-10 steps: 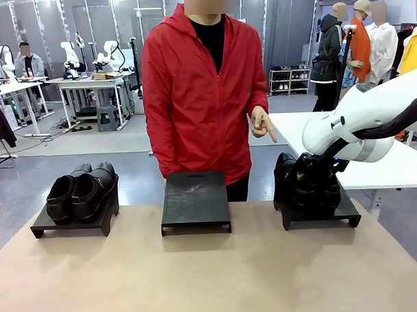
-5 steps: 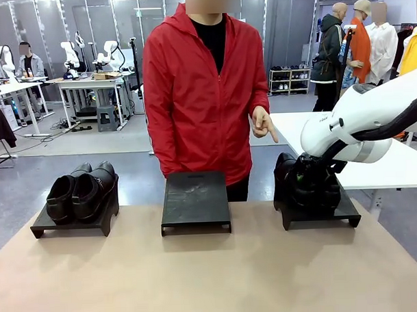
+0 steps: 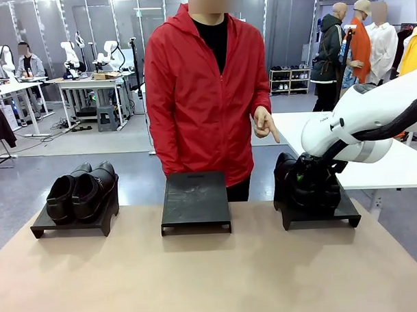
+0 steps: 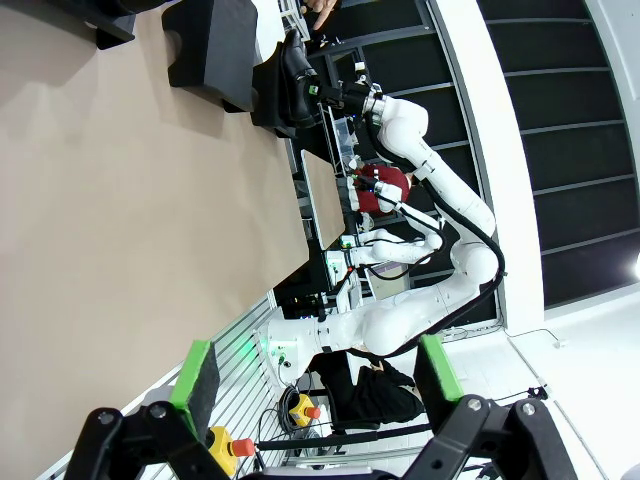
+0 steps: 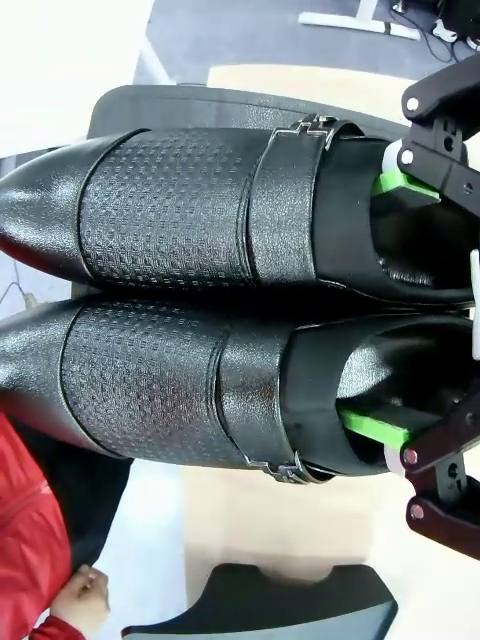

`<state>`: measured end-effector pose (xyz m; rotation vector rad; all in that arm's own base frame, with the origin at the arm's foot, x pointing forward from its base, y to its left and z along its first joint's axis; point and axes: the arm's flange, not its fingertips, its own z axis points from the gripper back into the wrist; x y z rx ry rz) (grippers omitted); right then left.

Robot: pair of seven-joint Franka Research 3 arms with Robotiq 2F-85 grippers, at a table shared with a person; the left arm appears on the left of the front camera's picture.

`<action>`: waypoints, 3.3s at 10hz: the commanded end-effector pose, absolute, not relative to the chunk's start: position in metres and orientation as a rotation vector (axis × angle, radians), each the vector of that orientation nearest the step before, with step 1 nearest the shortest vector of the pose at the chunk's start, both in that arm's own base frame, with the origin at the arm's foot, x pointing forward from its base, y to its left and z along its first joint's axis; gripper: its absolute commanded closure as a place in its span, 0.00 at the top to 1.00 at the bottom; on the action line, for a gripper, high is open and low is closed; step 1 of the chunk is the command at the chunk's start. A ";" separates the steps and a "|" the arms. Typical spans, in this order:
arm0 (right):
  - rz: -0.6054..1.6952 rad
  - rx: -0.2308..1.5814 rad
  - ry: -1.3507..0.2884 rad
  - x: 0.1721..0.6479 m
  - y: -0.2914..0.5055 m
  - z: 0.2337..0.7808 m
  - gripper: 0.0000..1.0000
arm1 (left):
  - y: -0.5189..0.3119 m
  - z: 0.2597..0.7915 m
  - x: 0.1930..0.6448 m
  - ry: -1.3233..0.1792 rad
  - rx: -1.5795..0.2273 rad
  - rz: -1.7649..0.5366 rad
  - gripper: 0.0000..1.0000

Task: Place the shoes on the stand as instructed by the person.
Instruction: Pick up another pair of Shoes and place it on the Shoes Stand indicated by the person.

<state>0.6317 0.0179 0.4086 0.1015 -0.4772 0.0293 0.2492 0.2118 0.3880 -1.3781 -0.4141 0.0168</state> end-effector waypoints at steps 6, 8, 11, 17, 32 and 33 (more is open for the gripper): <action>0.156 0.508 -0.299 0.496 -0.071 0.513 0.90 | 0.211 0.388 0.245 -0.423 -1.383 -0.007 1.00; 0.187 0.686 -0.230 0.458 -0.115 0.517 0.90 | 0.211 0.388 0.245 -0.423 -1.383 -0.007 1.00; 0.220 0.994 -0.233 0.390 -0.193 0.482 0.90 | 0.211 0.388 0.245 -0.423 -1.383 -0.007 1.00; 0.117 1.295 -0.214 0.341 -0.251 0.357 0.90 | 0.211 0.388 0.245 -0.423 -1.383 -0.007 1.00; 0.100 1.266 -0.209 0.325 -0.250 0.350 0.90 | 0.211 0.388 0.245 -0.423 -1.383 -0.007 1.00; 0.100 1.266 -0.209 0.325 -0.250 0.350 0.90 | 0.211 0.388 0.245 -0.423 -1.383 -0.007 1.00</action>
